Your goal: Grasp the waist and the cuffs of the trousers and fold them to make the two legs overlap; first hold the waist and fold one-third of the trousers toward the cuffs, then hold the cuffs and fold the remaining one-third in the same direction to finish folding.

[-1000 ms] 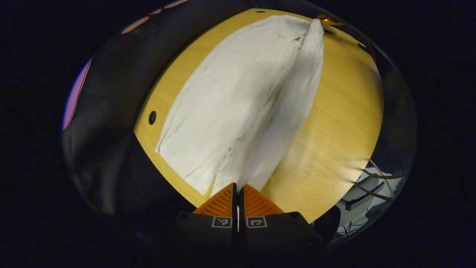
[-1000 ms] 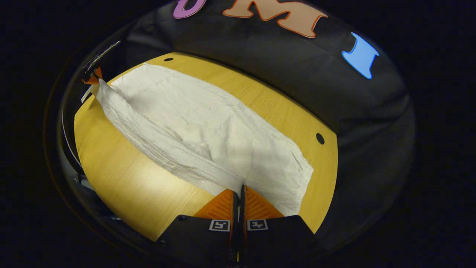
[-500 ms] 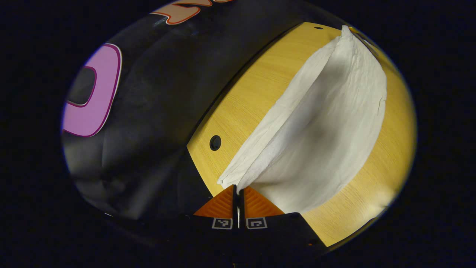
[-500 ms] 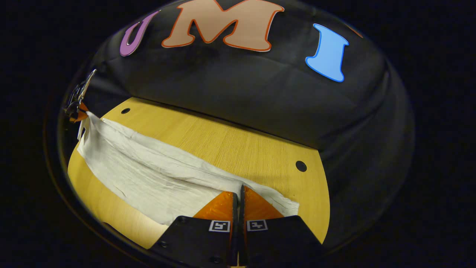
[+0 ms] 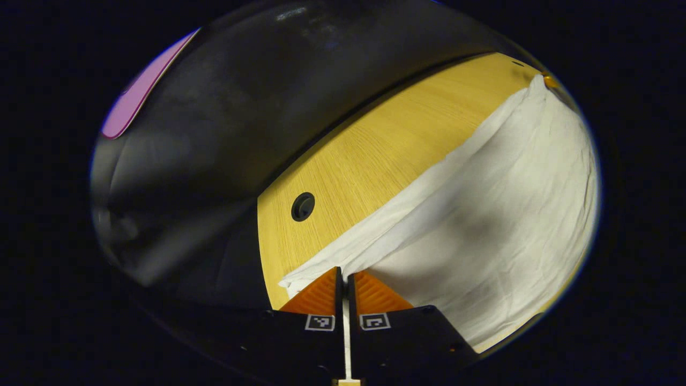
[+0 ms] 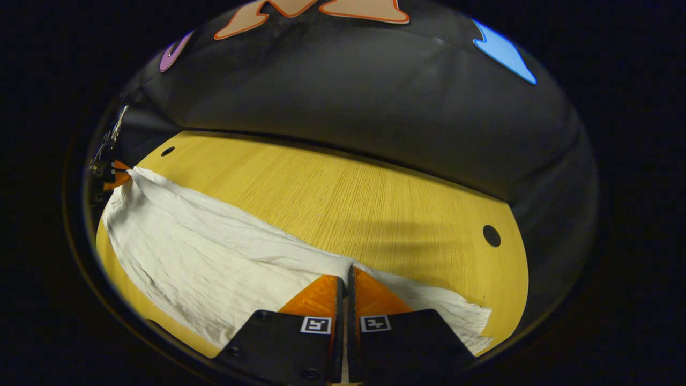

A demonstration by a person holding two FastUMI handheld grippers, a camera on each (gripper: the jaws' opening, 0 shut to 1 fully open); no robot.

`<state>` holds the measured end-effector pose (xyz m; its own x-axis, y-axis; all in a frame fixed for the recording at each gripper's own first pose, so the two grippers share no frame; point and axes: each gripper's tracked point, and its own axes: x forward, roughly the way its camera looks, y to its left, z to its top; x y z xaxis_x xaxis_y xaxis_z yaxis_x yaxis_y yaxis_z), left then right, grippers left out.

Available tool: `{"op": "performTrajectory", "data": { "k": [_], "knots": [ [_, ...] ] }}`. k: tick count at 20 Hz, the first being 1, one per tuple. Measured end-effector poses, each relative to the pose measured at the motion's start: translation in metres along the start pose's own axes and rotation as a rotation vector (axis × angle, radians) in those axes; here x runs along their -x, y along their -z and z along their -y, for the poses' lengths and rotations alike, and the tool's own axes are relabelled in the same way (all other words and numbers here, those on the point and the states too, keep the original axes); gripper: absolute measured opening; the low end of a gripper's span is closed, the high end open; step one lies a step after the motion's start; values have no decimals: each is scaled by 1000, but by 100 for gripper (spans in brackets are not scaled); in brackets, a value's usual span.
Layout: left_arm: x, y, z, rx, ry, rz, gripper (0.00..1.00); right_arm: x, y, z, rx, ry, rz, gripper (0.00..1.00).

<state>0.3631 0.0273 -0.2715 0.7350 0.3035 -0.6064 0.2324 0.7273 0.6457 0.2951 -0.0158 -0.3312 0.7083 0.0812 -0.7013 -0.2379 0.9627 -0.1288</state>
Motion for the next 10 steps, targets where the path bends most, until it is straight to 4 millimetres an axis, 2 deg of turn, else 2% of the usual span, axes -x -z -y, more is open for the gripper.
{"op": "performTrajectory", "data": {
  "k": [1, 2, 3, 4, 5, 6, 8, 9, 10],
  "knots": [
    [-3, -3, 6, 47, 6, 21, 12, -1, -1, -6, -38, -32, 9, 7],
    [-8, -5, 11, 105, 16, 54, 23, 0, -5, -14, -85, -71, 8, 16],
    [-7, -12, 13, 158, 11, 95, 36, -1, -9, -22, -130, -111, 15, 36],
    [-3, -21, 12, 207, -8, 144, 63, 2, -16, -25, -158, -127, 38, 56],
    [6, -32, 8, 250, -39, 196, 89, 6, -20, -17, -164, -117, 65, 77],
    [19, -46, 1, 296, -66, 263, 94, 13, -29, -6, -165, -98, 103, 100],
    [49, -75, -11, 403, -88, 390, 93, 42, -55, 7, -192, -87, 192, 92],
    [68, -85, -17, 446, -97, 434, 93, 51, -65, 14, -205, -83, 229, 96],
    [85, -91, -23, 474, -103, 470, 94, 68, -78, 26, -210, -72, 273, 92]
  ]
}}
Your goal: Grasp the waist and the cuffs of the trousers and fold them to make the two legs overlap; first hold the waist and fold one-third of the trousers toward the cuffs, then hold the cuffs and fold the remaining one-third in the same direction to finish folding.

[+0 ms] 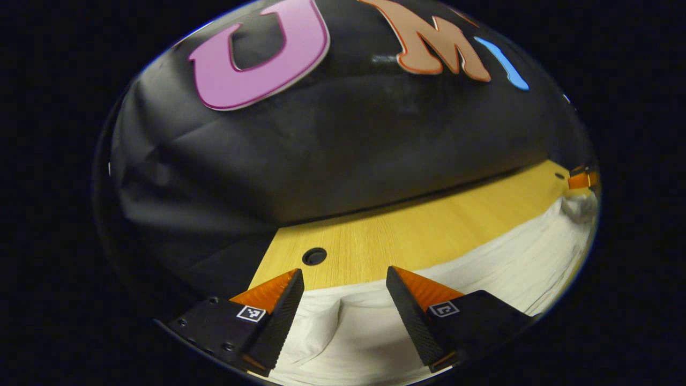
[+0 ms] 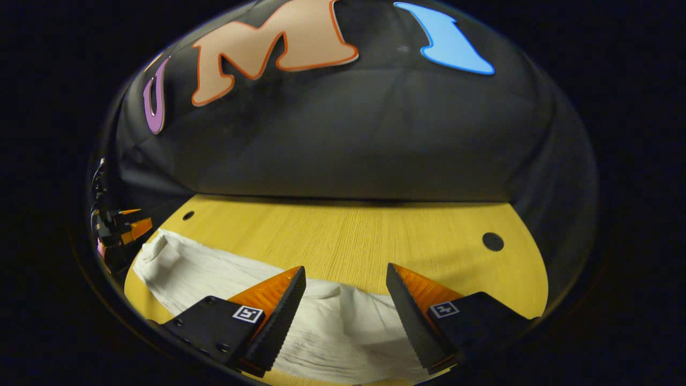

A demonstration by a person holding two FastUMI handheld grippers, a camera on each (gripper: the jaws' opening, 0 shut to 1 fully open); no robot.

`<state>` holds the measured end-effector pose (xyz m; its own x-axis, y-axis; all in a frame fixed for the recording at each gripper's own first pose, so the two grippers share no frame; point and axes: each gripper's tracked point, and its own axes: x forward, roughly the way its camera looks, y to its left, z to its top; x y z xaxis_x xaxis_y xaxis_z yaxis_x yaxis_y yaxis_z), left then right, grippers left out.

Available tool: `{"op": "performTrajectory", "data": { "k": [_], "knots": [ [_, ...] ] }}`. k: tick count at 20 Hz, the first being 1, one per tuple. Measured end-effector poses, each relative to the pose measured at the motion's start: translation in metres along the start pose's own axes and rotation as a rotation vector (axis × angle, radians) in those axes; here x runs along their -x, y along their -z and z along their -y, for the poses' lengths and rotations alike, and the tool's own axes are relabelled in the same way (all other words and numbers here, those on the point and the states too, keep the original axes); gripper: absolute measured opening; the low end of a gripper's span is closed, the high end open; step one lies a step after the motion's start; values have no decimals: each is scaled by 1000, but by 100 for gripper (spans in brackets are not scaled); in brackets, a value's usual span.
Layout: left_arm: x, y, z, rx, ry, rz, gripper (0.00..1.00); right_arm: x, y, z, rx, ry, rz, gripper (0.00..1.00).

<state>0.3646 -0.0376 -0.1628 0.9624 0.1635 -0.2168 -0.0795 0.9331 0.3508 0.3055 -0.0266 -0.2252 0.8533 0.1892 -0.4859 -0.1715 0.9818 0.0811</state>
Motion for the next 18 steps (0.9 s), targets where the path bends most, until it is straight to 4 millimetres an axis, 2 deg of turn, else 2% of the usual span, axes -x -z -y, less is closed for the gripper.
{"op": "performTrajectory", "data": {
  "k": [2, 4, 6, 7, 8, 10, 12, 13, 15, 16, 18],
  "knots": [
    [23, -31, -4, 39, -6, 66, 94, 27, -28, 21, 2, 37, 71, 92],
    [42, -50, -6, 52, -19, 112, 95, 56, -47, 45, -24, 74, 115, 92],
    [56, -58, -4, 59, -34, 137, 95, 85, -54, 72, -41, 127, 150, 92],
    [64, -61, -2, 72, -38, 144, 95, 96, -51, 86, -40, 160, 158, 97],
    [78, -65, -5, 94, -42, 149, 96, 108, -48, 104, -38, 194, 159, 92],
    [111, -73, -6, 150, -43, 166, 96, 133, -31, 137, -54, 251, 143, 96],
    [141, -75, -3, 177, -54, 192, 96, 142, -6, 157, -98, 284, 110, 96],
    [154, -75, 1, 182, -60, 202, 96, 149, 14, 169, -121, 298, 85, 96],
    [175, -70, 7, 183, -71, 190, 96, 150, 50, 186, -154, 319, 32, 92],
    [182, -67, 10, 184, -81, 176, 96, 147, 68, 191, -169, 324, 1, 96],
    [196, -58, 16, 180, -104, 147, 96, 138, 98, 193, -211, 314, -52, 93]
  ]
}}
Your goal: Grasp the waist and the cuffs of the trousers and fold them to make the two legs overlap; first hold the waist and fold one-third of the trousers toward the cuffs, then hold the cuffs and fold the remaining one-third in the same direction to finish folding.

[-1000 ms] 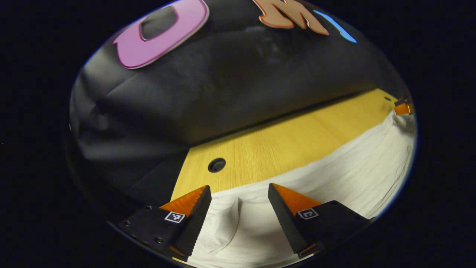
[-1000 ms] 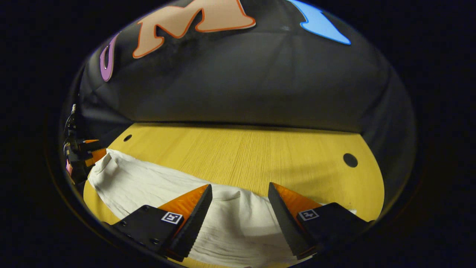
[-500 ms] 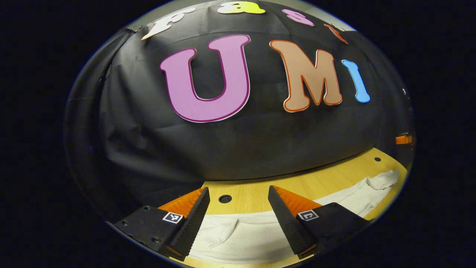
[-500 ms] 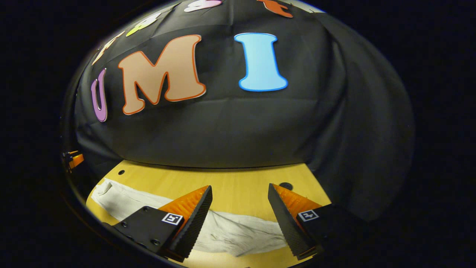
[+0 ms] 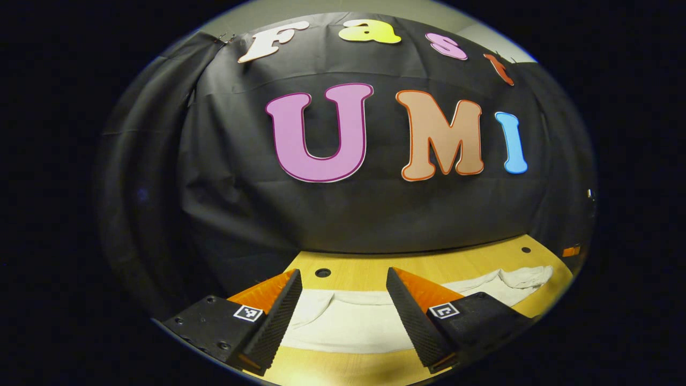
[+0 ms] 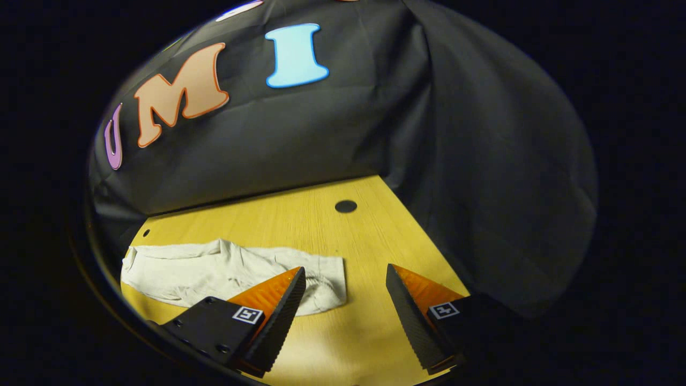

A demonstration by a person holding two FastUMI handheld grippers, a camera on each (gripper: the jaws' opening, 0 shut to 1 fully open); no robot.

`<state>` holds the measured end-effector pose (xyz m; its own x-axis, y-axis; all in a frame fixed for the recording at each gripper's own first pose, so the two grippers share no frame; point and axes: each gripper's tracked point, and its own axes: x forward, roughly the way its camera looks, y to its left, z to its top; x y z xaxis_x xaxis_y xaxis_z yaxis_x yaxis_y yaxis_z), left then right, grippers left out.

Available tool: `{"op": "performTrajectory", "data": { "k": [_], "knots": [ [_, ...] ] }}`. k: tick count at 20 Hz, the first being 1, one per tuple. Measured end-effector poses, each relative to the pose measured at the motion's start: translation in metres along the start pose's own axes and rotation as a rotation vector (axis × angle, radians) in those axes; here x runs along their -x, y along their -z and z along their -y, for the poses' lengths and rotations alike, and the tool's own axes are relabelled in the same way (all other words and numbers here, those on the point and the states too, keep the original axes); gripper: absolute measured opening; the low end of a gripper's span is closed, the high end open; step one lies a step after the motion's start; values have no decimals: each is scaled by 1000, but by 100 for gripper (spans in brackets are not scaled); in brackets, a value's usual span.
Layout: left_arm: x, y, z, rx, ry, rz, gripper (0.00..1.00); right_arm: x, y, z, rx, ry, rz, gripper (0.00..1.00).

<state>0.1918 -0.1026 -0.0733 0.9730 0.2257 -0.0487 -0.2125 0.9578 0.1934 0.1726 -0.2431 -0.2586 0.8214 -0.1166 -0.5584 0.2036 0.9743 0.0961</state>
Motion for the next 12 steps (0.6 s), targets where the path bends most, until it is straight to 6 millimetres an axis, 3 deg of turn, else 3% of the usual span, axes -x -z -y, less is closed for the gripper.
{"op": "performTrajectory", "data": {
  "k": [3, 5, 6, 10, 12],
  "knots": [
    [11, 11, 12, 1, 6, -32, 96, -24, 38, -2, -62, -23, -79, 97],
    [14, 19, 18, -18, 9, -63, 96, -37, 51, -7, -102, -50, -110, 97],
    [14, 18, 21, -25, 10, -65, 97, -43, 54, -10, -113, -59, -121, 93],
    [16, 11, 40, -34, 29, -56, 96, -59, 65, -20, -183, -111, -156, 97],
    [19, 8, 51, -40, 39, -51, 96, -64, 65, -30, -241, -157, -171, 92]
  ]
}}
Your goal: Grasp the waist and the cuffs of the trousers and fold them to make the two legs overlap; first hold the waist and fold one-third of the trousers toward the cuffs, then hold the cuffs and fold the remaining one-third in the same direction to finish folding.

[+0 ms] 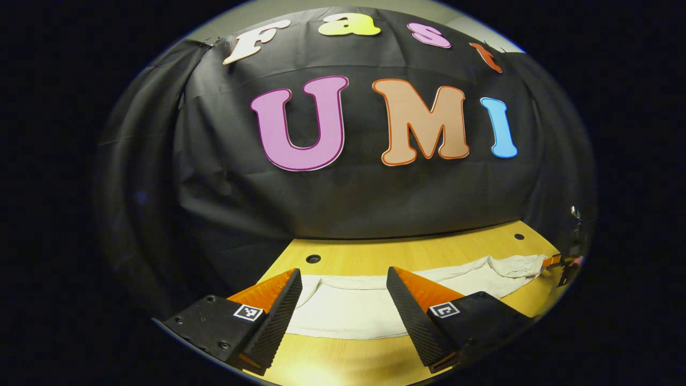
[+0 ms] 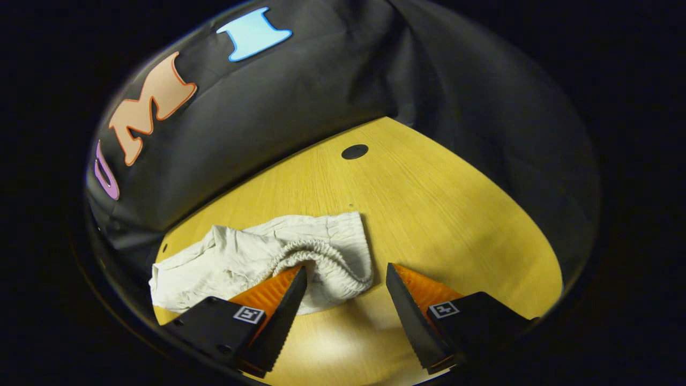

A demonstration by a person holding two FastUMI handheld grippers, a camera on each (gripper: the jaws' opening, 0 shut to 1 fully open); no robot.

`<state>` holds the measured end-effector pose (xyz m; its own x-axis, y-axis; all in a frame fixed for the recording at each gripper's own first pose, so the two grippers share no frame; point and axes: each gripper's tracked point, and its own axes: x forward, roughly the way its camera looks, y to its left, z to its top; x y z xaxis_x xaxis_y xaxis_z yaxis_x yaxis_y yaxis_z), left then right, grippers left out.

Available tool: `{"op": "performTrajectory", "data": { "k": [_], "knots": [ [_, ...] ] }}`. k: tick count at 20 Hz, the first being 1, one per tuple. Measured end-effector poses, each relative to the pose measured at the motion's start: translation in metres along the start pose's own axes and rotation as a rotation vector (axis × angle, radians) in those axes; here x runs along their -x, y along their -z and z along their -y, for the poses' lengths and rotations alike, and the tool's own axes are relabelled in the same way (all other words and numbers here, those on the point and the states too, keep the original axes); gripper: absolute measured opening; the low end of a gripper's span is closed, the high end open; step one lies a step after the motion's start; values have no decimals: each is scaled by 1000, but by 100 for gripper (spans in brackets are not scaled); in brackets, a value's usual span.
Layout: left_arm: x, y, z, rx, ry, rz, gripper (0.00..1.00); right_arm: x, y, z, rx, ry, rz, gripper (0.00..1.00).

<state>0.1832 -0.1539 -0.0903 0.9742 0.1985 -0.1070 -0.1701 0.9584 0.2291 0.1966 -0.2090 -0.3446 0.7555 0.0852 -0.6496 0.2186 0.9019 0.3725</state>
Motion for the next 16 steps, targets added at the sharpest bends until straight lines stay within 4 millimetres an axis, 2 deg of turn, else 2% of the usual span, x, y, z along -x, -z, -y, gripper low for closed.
{"op": "performTrajectory", "data": {
  "k": [1, 2, 3, 5, 8, 9, 10, 12, 13, 15, 16],
  "knots": [
    [1, -2, 5, -1, 6, 2, 96, -3, -3, -5, -29, -19, 11, 94],
    [1, -4, 10, -3, 13, 4, 96, -7, -4, -7, -48, -32, 12, 85],
    [2, -6, 14, -5, 18, 5, 96, -7, -2, -6, -58, -25, 10, 82],
    [4, -11, 22, -10, 31, 12, 96, -8, -2, 1, -98, -9, 4, 54],
    [3, -13, 31, -8, 46, 15, 96, -3, -9, -5, -157, -19, 12, 24],
    [2, -13, 33, -4, 51, 11, 96, -5, -10, -4, -160, -20, 19, 22],
    [2, -12, 35, -1, 55, 8, 96, 0, -13, -7, -147, -25, 30, 15],
    [4, -11, 35, 5, 62, 8, 96, 1, -18, -9, -125, -39, 56, 11],
    [5, -10, 34, 8, 62, 8, 96, 8, -24, -12, -124, -44, 71, 11],
    [7, -10, 28, 15, 63, 9, 96, 19, -37, -17, -119, -62, 111, 2],
    [8, -9, 24, 17, 62, 10, 96, 28, -44, -21, -114, -73, 131, 6]
  ]
}}
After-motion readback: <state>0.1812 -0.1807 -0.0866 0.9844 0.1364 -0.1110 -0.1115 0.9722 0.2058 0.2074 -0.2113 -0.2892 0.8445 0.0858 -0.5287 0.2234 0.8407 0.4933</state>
